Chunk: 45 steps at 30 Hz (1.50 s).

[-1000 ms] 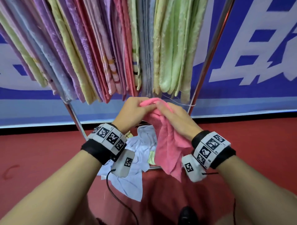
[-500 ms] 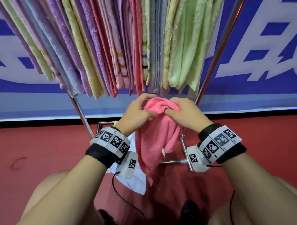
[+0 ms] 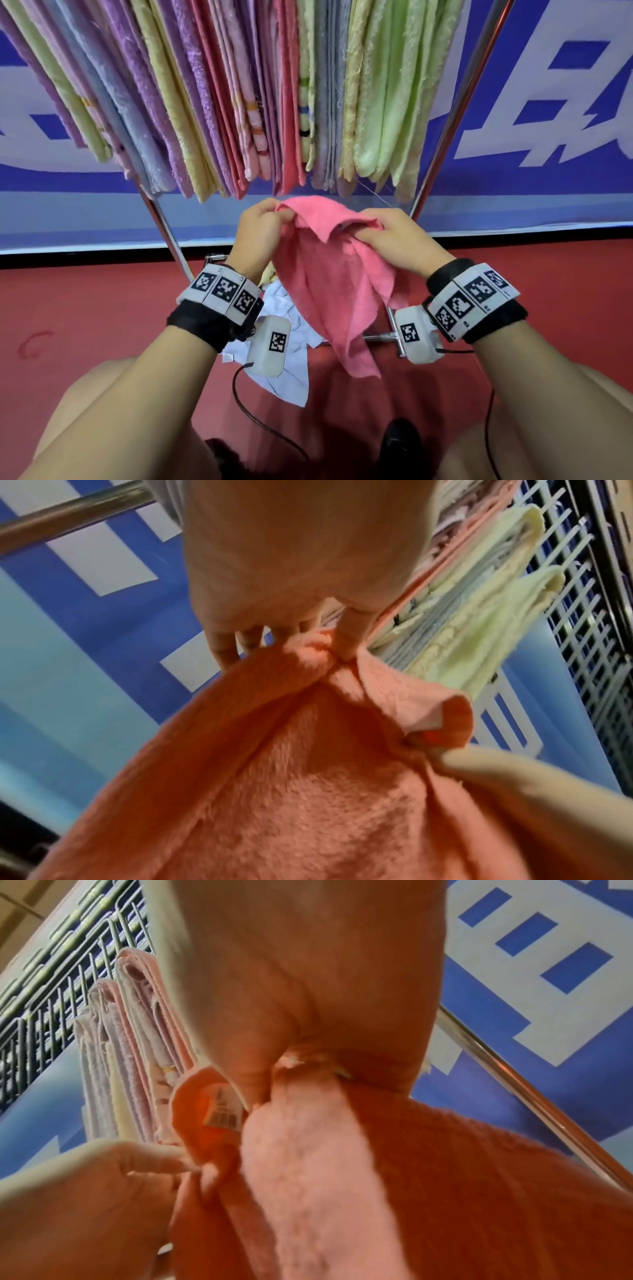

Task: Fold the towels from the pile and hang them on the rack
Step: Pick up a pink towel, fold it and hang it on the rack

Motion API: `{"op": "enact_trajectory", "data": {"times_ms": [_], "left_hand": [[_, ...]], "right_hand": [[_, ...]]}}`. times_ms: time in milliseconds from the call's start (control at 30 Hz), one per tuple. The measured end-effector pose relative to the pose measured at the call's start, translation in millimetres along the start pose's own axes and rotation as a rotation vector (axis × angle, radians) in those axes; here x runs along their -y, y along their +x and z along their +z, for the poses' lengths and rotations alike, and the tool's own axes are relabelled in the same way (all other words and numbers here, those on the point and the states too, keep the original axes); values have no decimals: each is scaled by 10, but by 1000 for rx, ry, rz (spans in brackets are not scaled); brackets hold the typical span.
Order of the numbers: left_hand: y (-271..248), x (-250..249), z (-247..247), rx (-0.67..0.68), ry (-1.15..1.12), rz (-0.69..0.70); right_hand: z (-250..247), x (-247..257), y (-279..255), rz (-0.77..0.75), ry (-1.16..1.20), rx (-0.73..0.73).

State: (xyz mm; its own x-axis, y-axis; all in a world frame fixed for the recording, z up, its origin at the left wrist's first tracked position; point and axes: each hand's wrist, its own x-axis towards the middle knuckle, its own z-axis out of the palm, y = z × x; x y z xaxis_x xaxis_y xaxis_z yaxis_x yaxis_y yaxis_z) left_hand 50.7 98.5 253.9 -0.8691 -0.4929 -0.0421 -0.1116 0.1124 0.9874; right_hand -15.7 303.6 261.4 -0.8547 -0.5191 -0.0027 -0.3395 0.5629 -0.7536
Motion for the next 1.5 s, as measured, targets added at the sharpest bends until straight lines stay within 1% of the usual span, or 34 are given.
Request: {"op": "enact_trajectory", "data": {"times_ms": [67, 133, 200, 267, 333, 367, 433, 467, 500, 567, 633, 667, 700, 767, 833, 867, 900, 933, 967, 1033, 1100, 1167, 1233, 1267, 1300, 1333, 1400, 1467, 1500], "left_hand": [[-67, 4, 16, 107, 6, -8], [-129, 35, 47, 271, -28, 0], [-197, 59, 73, 409, -52, 7], [-257, 43, 76, 454, -79, -15], [-271, 30, 71, 427, -91, -8], [-272, 40, 62, 384, -36, 22], [-246, 92, 37, 276, 155, 106], [-214, 127, 15, 248, 243, 149], [-194, 137, -10, 247, 309, 192], [-166, 110, -56, 236, 433, 288], [-115, 65, -108, 149, 482, 328], [-90, 35, -136, 111, 429, 308], [-78, 6, -157, 99, 338, 279], [-96, -49, -154, 143, 213, 253], [-164, -88, -94, 256, 234, 274], [-205, -92, -57, 301, 289, 295], [-233, -85, -34, 312, 356, 325], [-239, -83, -30, 292, 403, 360], [-239, -102, -36, 270, 418, 384], [-194, -130, -87, 307, 395, 385], [-140, -138, -160, 357, 423, 371], [-118, -137, -217, 389, 475, 397], [-139, -128, -247, 448, 471, 409], [-163, -128, -244, 458, 460, 389], [-173, -116, -230, 435, 452, 365], [-174, -101, -220, 382, 444, 360], [-154, -63, -242, 222, 479, 395], [-112, -38, -291, 81, 496, 423], [-97, -30, -307, 33, 493, 422]], "right_hand": [[66, 43, 17, -5, -1, 2], [134, 118, 16, -13, 3, -2], [192, 169, 17, -14, 14, -48], [221, 221, 15, -5, -2, -118], [229, 272, 2, -2, -68, -121], [244, 305, -25, -9, -146, -87], [295, 348, -74, -61, -393, -22], [317, 359, -89, -93, -500, -15], [324, 365, -97, -114, -554, -22], [317, 337, -94, -124, -541, -40], [297, 255, -43, -105, -468, -68], [280, 212, -20, -97, -427, -99], [264, 179, -4, -85, -390, -127], [270, 163, 6, -72, -334, -145], [320, 189, 4, -78, -293, -135], [344, 208, 4, -87, -243, -137], [362, 235, 4, -96, -178, -146], [369, 267, 6, -103, -123, -163], [360, 299, 7, -111, -87, -176], [322, 341, 25, -119, -67, -168], [250, 388, 24, -150, -55, -76], [187, 408, 16, -187, -68, 63], [152, 386, 5, -167, -24, 171], [151, 373, 2, -147, -8, 197], [156, 358, 5, -135, -3, 204], [163, 346, 19, -132, -20, 194], [159, 322, 52, -136, -82, 151], [139, 258, 87, -108, -223, 102], [137, 221, 91, -82, -311, 75]]}}
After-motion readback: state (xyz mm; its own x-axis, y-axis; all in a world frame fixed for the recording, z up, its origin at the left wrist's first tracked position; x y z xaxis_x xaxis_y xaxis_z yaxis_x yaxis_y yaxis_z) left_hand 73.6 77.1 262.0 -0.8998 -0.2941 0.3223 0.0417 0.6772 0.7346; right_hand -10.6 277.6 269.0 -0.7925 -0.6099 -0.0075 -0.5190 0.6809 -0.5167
